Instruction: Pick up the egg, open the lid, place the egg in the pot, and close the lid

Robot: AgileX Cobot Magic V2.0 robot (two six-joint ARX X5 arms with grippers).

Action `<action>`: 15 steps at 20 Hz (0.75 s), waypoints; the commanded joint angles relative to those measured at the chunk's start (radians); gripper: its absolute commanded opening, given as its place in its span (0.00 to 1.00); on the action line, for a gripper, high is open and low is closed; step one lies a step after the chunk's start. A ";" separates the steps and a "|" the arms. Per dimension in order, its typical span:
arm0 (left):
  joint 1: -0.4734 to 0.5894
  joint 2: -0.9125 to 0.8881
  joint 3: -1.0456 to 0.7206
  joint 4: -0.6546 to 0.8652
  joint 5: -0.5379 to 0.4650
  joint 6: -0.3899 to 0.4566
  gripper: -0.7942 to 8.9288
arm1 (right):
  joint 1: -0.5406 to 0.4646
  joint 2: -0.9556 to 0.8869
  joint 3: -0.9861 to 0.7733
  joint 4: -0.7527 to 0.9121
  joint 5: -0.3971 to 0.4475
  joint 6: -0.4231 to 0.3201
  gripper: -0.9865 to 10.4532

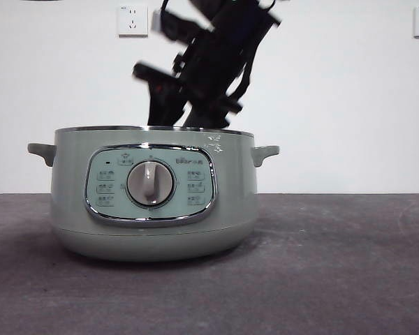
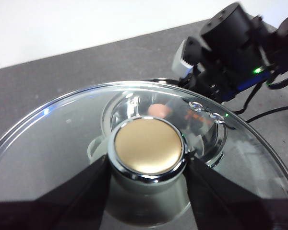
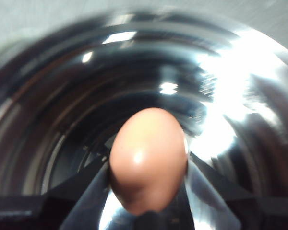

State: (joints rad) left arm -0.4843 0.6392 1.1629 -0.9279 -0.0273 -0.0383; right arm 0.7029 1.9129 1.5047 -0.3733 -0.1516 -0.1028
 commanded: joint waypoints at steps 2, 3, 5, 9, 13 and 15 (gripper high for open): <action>0.001 -0.013 0.006 0.040 0.002 -0.013 0.07 | 0.006 0.059 0.004 0.016 0.033 -0.034 0.07; 0.001 -0.014 0.006 0.040 0.002 -0.013 0.07 | 0.006 0.072 0.004 0.016 0.036 -0.038 0.07; 0.001 -0.014 0.006 0.040 0.002 -0.013 0.07 | 0.006 0.100 0.004 0.011 0.056 -0.047 0.07; 0.001 -0.013 0.005 0.040 0.002 -0.013 0.07 | 0.006 0.117 0.003 0.005 0.062 -0.053 0.07; 0.001 -0.013 0.005 0.035 0.006 -0.013 0.07 | 0.026 0.119 0.003 -0.064 0.047 -0.122 0.07; 0.001 -0.013 0.005 0.034 0.009 -0.013 0.07 | 0.047 0.119 0.003 -0.093 0.048 -0.185 0.07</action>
State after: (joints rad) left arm -0.4843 0.6392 1.1629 -0.9367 -0.0219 -0.0456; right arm 0.7429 2.0060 1.5177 -0.4488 -0.1005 -0.2516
